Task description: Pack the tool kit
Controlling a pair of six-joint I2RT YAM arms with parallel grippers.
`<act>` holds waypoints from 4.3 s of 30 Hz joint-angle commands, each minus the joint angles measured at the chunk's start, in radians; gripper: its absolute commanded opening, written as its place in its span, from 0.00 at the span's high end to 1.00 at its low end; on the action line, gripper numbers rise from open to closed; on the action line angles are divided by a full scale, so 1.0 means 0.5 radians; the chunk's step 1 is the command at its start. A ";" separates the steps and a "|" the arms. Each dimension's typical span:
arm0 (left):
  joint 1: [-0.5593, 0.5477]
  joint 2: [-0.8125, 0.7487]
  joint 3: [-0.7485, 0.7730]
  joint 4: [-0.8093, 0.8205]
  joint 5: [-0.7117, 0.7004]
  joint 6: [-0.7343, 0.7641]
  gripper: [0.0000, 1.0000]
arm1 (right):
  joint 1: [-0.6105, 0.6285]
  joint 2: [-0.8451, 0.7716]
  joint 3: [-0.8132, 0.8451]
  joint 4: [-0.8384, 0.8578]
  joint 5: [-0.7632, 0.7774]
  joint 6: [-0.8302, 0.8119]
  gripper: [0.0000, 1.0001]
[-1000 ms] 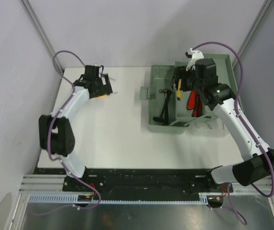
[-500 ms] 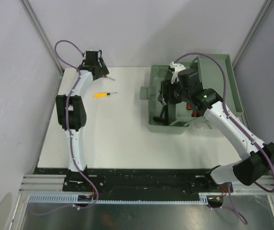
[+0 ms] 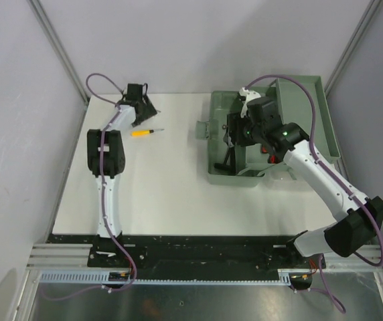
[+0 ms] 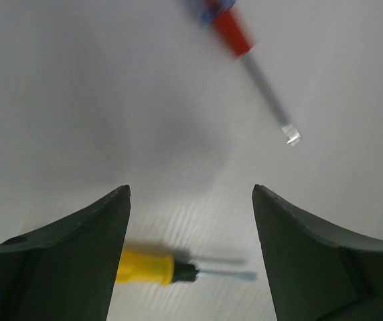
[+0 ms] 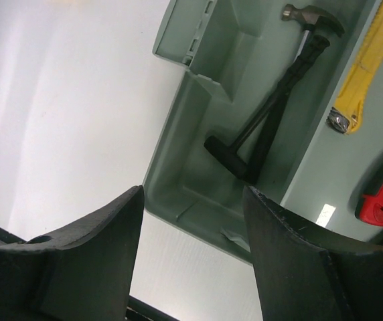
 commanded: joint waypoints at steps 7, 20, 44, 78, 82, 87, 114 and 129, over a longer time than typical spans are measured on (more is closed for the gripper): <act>0.009 -0.464 -0.689 -0.008 -0.034 0.027 0.23 | 0.041 0.077 0.018 0.092 -0.055 0.039 0.36; -0.031 -0.780 -1.106 -0.008 0.212 0.101 0.22 | 0.437 0.518 0.089 0.385 0.059 -0.102 0.38; -0.359 -0.895 -1.364 -0.002 0.127 0.554 0.94 | 0.637 0.719 0.171 0.368 0.184 0.243 0.50; -0.067 -2.087 -2.063 -0.045 -0.077 0.062 0.19 | 0.914 1.147 0.475 0.348 0.671 0.353 0.14; -0.025 -2.237 -2.137 -0.063 -0.399 0.039 0.08 | 0.967 1.517 0.854 0.187 0.834 0.504 0.10; 0.041 -2.351 -2.301 -0.066 -0.517 -0.073 0.01 | 0.967 1.871 1.261 -0.057 0.880 0.705 0.16; 0.082 -2.291 -2.306 -0.034 -0.243 -0.045 0.01 | 0.858 1.353 1.080 0.070 1.076 0.426 1.00; 0.081 -2.296 -2.333 0.068 -0.082 0.053 0.01 | -0.046 0.114 0.310 0.322 1.157 -0.091 1.00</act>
